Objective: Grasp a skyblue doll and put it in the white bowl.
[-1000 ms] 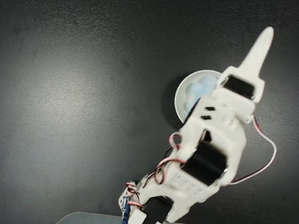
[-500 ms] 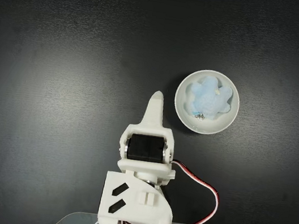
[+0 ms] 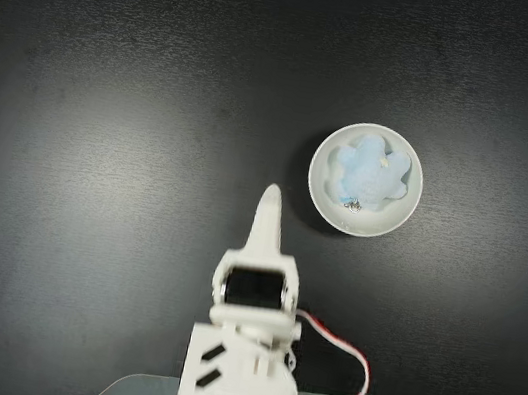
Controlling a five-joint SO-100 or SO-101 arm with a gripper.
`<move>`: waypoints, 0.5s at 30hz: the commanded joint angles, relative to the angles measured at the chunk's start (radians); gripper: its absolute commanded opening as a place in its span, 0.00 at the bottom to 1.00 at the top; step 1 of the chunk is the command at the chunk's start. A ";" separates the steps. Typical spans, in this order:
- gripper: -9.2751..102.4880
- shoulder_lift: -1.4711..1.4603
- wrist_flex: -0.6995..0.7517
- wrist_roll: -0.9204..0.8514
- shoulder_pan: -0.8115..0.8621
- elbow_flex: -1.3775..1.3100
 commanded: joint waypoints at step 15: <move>0.08 0.383 -0.525 0.199 0.000 1.081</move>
